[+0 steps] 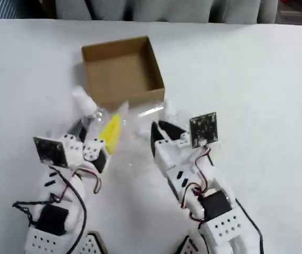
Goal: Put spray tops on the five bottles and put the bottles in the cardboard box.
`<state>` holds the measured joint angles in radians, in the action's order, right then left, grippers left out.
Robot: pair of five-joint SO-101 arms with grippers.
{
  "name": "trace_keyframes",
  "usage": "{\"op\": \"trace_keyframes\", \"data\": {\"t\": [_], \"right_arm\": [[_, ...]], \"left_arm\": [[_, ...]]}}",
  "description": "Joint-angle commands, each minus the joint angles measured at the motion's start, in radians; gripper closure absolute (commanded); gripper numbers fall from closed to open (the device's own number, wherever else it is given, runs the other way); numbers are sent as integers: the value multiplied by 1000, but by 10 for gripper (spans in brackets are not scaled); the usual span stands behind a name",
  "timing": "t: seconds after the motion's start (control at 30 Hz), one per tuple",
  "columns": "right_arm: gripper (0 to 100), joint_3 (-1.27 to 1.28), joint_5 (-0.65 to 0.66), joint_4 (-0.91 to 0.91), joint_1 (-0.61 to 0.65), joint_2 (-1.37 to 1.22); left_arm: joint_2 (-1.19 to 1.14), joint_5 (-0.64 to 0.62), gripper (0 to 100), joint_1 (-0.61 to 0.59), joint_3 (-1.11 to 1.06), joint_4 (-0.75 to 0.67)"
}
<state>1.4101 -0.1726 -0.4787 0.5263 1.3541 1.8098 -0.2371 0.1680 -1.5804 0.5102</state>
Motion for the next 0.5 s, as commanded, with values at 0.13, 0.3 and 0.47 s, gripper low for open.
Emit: {"op": "trace_keyframes", "data": {"t": [0.13, 0.3, 0.47], "right_arm": [[984, 94, 92, -4, 243, 162], [984, 169, 100, 2, 323, 306], [984, 222, 97, 5, 325, 415]], "left_arm": [[-435, -12, 980, -4, 318, -74], [-743, -11, 980, 25, 417, -218], [-908, -11, 980, 116, 460, -298]]}}
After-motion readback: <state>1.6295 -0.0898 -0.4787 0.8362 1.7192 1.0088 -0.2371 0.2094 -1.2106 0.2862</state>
